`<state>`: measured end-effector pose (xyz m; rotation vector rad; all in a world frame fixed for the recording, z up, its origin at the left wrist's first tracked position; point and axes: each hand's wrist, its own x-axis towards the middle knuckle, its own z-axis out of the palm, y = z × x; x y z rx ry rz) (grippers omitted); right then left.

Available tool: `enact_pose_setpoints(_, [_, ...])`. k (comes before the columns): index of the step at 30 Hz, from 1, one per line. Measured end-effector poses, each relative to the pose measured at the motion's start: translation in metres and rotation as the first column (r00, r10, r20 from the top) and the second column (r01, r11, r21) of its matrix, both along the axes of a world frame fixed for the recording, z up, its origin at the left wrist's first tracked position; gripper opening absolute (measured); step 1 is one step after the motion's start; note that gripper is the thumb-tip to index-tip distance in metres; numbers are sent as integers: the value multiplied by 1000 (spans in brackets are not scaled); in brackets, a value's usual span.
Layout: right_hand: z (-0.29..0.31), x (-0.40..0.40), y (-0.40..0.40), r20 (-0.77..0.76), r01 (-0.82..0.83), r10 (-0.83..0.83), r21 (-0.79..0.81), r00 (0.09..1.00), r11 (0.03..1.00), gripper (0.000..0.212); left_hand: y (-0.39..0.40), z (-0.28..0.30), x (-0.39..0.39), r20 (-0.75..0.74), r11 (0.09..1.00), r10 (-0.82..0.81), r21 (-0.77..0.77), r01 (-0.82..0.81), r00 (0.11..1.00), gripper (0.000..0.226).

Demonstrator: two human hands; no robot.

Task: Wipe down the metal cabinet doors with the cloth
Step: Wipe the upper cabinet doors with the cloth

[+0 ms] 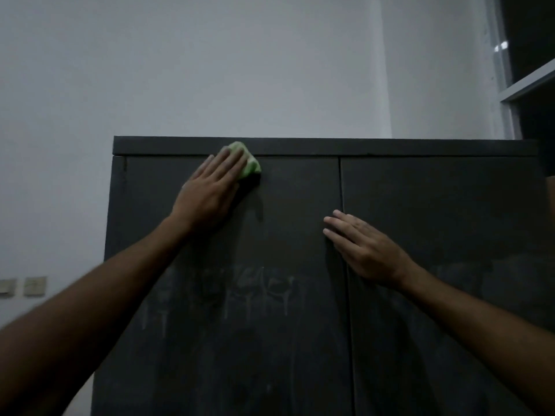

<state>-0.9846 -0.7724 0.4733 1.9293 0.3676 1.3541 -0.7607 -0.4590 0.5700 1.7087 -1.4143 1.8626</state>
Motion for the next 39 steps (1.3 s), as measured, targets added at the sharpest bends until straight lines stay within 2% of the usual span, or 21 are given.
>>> enact_pose_setpoints(2, [-3, -4, -8, 0, -3, 3, 13, 1000, 1000, 47, -39, 10, -31, -25, 999, -15, -36, 14, 1000, 57])
enact_pose_setpoints(4, [-7, -8, -16, 0, -3, 3, 11, 1000, 1000, 46, -73, -7, -54, 80, 991, -27, 133, 16, 996, 58])
enact_pose_setpoints(6, [-10, -7, -21, -4, -17, 17, 1, 1000, 1000, 46, -73, -38, -51, 213, 944, -21, 325, -51, 977, 58])
enact_pose_setpoints(8, [-12, -4, -24, -5, -46, 46, 7, 999, 999, 46, -50, -55, -34, 251, 911, -27, 404, -80, 968, 56])
enact_pose_setpoints(10, [-13, 1, -26, -4, -64, 64, 25, 998, 998, 48, -34, -43, -21, 172, 944, -26, 328, -32, 985, 55])
enact_pose_setpoints(13, [-16, 5, -27, 12, -94, 94, 50, 996, 994, 48, -56, 4, -40, 24, 1000, -9, 30, 8, 1000, 56])
enact_pose_setpoints(14, [-17, 6, -27, 20, -108, 107, 69, 994, 992, 47, -76, 14, -55, -1, 1000, -17, -11, 17, 1000, 56])
enact_pose_setpoints(15, [-18, 7, -26, 30, -121, 118, 96, 993, 988, 46, -95, 16, -70, 4, 1000, -24, 7, 24, 1000, 57])
enact_pose_setpoints(17, [-21, 10, -23, 58, -146, 138, 154, 989, 977, 43, -122, -2, -86, 92, 985, -47, 168, 31, 995, 58])
enact_pose_setpoints(19, [-25, 14, -17, 90, -171, 156, 198, 984, 965, 38, -115, -34, -78, 170, 949, -50, 316, -7, 984, 58])
enact_pose_setpoints(21, [-28, 16, -10, 118, -196, 172, 240, 978, 951, 32, -86, -65, -54, 183, 936, -28, 350, -38, 983, 58])
enact_pose_setpoints(24, [-35, 22, 6, 116, -194, 171, 236, 978, 952, 30, -27, -95, -11, 111, 963, 2, 267, -32, 994, 55])
enact_pose_setpoints(27, [-44, 32, 24, 54, -178, 171, 202, 984, 963, 35, 31, -103, 27, -70, 1000, 22, 19, -21, 997, 58])
enact_pose_setpoints(29, [-49, 39, 34, 37, -181, 178, 216, 983, 959, 37, 52, -110, 37, -236, 981, -8, -191, -39, 972, 62])
enact_pose_setpoints(31, [-56, 46, 44, 36, -175, 172, 252, 984, 952, 38, 49, -129, 36, -315, 951, -19, -298, -80, 949, 64])
enact_pose_setpoints(32, [-59, 49, 49, 34, -171, 168, 263, 985, 949, 38, 45, -145, 36, -296, 964, 2, -252, -80, 955, 64])
enact_pose_setpoints(34, [-64, 54, 55, 17, -167, 168, 262, 986, 951, 39, 46, -180, 41, -125, 997, 73, 37, -69, 989, 60])
enact_pose_setpoints(36, [-66, 58, 60, 6, -163, 167, 266, 986, 950, 39, 71, -196, 54, 62, 944, 107, 306, -121, 992, 56])
enact_pose_setpoints(37, [-67, 59, 62, 13, -164, 167, 278, 986, 946, 40, 85, -193, 63, 91, 934, 113, 329, -137, 989, 56])
enact_pose_setpoints(38, [-67, 60, 64, 26, -166, 166, 295, 986, 941, 40, 98, -187, 71, 46, 949, 127, 285, -135, 991, 57])
enact_pose_setpoints(39, [-68, 60, 65, 38, -171, 168, 312, 985, 935, 41, 108, -178, 77, -53, 977, 128, 177, -117, 990, 58])
